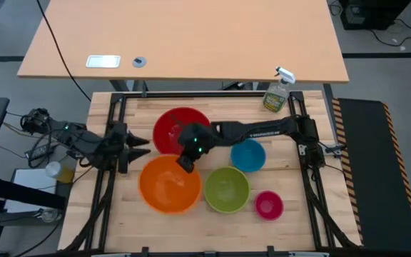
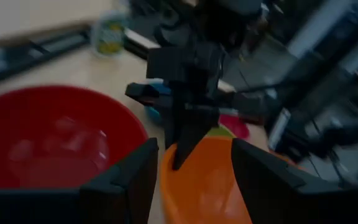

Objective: Nest bowls inside each other
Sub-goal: Stack the orange bowl on top of the red bowl

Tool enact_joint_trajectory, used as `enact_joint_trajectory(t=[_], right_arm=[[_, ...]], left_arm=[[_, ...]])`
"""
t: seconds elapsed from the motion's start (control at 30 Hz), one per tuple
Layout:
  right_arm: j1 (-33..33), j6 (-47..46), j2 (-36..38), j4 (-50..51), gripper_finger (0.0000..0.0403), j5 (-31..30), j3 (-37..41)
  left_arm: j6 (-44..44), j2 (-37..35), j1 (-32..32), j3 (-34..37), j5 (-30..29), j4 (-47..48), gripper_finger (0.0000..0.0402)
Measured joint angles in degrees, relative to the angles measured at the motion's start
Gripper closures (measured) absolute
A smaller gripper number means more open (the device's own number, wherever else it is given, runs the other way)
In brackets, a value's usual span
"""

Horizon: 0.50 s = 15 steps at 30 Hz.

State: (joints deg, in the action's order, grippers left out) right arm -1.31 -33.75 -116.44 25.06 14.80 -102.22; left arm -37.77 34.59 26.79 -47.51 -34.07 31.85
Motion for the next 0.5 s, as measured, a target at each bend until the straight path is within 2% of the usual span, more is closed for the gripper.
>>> enact_joint_trajectory(t=[0.2,0.5], right_arm=[[-5.6,3.7,2.5,3.5,0.0372,-2.1,0.0],[-13.6,6.7,2.4,4.5,0.0372,-0.6,0.0]], left_arm=[[-0.2,1.2,-2.4,0.0,-5.1,-0.1,0.0194],[-0.1,3.6,-9.8,0.0,-6.0,-1.7,0.0194]])
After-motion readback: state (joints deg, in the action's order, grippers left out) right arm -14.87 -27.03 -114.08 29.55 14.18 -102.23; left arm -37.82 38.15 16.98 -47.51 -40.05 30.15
